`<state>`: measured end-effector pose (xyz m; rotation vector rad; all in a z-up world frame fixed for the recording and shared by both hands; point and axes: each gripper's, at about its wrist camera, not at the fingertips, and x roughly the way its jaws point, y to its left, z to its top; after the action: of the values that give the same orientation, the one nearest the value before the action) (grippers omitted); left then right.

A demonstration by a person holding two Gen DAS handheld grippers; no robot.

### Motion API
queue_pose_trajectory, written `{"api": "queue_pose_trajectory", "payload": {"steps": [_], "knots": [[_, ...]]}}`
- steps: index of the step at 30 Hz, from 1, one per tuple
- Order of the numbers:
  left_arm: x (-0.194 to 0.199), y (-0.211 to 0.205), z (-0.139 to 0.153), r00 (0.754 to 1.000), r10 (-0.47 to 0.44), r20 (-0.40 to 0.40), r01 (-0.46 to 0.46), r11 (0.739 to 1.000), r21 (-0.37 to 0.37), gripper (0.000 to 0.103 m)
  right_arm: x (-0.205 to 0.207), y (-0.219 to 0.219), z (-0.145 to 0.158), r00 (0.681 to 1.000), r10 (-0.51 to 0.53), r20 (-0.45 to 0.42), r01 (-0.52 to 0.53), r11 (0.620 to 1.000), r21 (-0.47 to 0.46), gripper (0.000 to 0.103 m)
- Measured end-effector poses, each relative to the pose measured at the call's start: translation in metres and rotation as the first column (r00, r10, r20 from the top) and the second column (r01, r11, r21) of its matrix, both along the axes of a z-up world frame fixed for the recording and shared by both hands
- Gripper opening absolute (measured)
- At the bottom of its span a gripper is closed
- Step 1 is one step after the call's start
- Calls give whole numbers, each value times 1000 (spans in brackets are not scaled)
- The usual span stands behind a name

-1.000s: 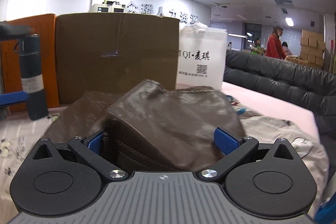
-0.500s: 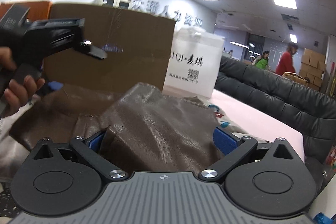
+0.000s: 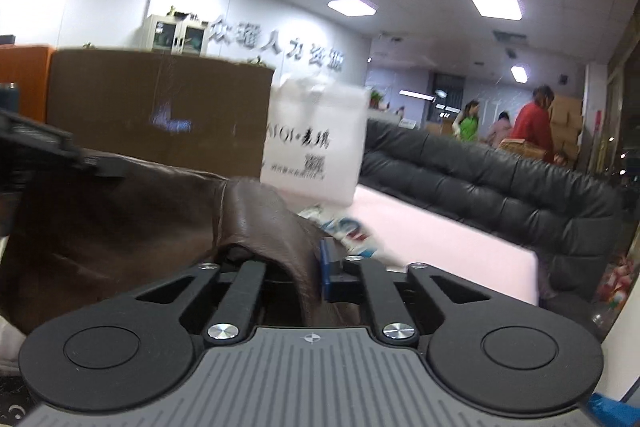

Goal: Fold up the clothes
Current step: 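Grasp the vest edge with the left gripper while the right gripper grasps another edge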

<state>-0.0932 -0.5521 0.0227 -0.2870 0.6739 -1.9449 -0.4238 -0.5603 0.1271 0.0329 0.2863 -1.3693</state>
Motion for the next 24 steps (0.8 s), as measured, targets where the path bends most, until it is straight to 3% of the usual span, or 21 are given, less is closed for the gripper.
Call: {"api": "queue_pose_trajectory", "payload": {"steps": [6,11,15,19,22,24], "knots": [[42,89,37,994,102,-31,-105,982,-155,0,3,46,38,996,67,50,-61,992,-106,3],[92,163,62,965,252,-67,-260,935,-241,0,31,76,64,971,204,127,-186,973,-140,3],[133,220,73,928,355,-111,-372,890,-265,0,71,92,73,928,321,192,-301,945,-125,2],[163,284,76,898,417,-138,-439,850,-291,0,108,103,69,851,438,289,-441,896,-60,2],[170,328,69,893,434,-122,-450,844,-293,0,126,113,56,814,466,348,-494,870,-9,2],[171,358,59,898,426,-110,-439,853,-281,0,123,114,43,804,459,378,-509,860,37,2]]}}
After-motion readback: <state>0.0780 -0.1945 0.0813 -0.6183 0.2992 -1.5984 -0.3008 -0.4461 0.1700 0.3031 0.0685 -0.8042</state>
